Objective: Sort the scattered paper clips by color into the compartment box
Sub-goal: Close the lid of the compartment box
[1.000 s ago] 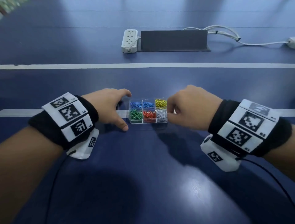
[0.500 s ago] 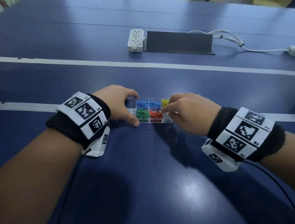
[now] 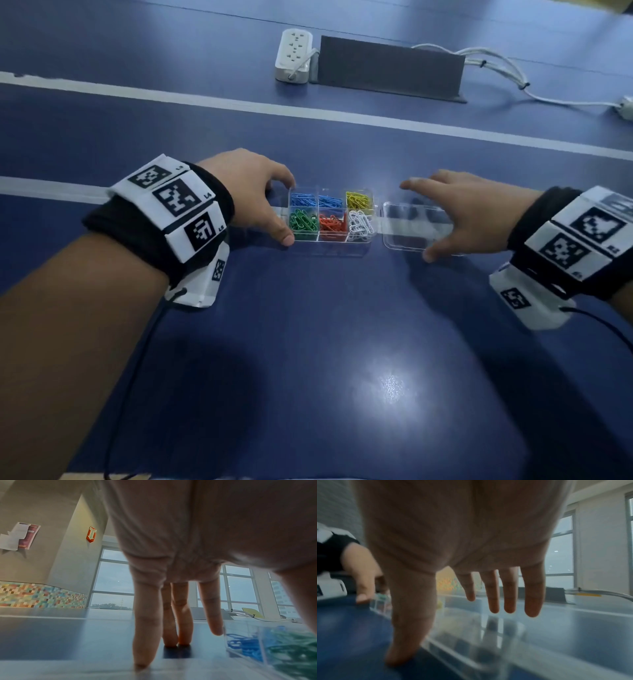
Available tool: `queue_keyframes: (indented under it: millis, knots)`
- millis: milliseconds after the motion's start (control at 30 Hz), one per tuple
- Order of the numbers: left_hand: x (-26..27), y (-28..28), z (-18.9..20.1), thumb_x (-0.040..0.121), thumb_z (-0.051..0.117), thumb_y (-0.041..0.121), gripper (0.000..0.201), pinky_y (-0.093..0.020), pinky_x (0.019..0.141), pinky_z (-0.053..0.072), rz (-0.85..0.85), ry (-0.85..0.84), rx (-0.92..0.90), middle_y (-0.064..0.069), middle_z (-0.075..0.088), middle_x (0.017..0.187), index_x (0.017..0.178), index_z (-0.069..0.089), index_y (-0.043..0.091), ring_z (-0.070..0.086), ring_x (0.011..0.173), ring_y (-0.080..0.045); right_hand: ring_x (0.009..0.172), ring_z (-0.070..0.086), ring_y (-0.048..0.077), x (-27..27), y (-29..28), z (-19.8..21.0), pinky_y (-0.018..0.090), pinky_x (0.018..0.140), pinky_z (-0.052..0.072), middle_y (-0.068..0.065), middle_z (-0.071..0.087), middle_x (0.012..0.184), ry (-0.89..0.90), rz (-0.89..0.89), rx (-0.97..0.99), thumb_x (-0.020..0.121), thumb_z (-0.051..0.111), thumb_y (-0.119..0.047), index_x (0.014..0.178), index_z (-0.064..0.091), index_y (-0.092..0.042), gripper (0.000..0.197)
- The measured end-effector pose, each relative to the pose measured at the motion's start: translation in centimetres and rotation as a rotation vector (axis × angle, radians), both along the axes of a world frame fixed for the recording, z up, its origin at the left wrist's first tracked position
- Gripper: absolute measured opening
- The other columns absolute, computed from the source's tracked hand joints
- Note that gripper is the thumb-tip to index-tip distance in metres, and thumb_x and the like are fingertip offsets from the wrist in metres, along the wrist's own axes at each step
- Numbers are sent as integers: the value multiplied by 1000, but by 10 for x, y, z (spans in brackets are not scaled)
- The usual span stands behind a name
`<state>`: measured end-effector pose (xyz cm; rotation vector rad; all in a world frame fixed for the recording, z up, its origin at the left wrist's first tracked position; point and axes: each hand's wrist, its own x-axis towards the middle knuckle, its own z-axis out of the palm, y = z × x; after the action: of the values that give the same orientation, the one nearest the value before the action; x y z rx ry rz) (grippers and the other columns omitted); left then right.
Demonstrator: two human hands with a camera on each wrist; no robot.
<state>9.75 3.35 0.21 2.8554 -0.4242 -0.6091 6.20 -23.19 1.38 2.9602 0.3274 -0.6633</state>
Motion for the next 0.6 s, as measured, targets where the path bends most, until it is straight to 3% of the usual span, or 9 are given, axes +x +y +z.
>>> queue_keyframes:
  millis: [67,267,433,600]
  knots:
    - [1,0,-1,51,79,59,84,-34,93,47,-10,-8,7,0,62,118,126,48,36,57,106,-23,120,46,26,2,-8,-5,39,103,39,3,44,131,43,-39,57,62,80,-45,144,24,-27,102]
    - [3,0,-3,50,79,59,83,-35,91,48,-24,-25,20,-1,62,115,124,50,36,56,104,-24,112,52,28,19,-15,11,37,100,41,7,53,122,-106,-50,47,64,78,-39,135,43,-22,80]
    - [5,-1,-5,49,80,58,81,-33,87,47,-28,-45,22,6,52,95,122,51,36,47,89,-18,108,54,23,25,26,29,34,95,43,5,53,119,-175,21,266,63,74,-47,131,48,-26,75]
    - [6,0,-5,48,80,58,78,-33,85,48,-34,-66,10,7,52,91,119,55,36,45,85,-17,106,52,21,19,67,14,33,95,43,3,50,120,-122,143,282,65,73,-51,132,47,-28,75]
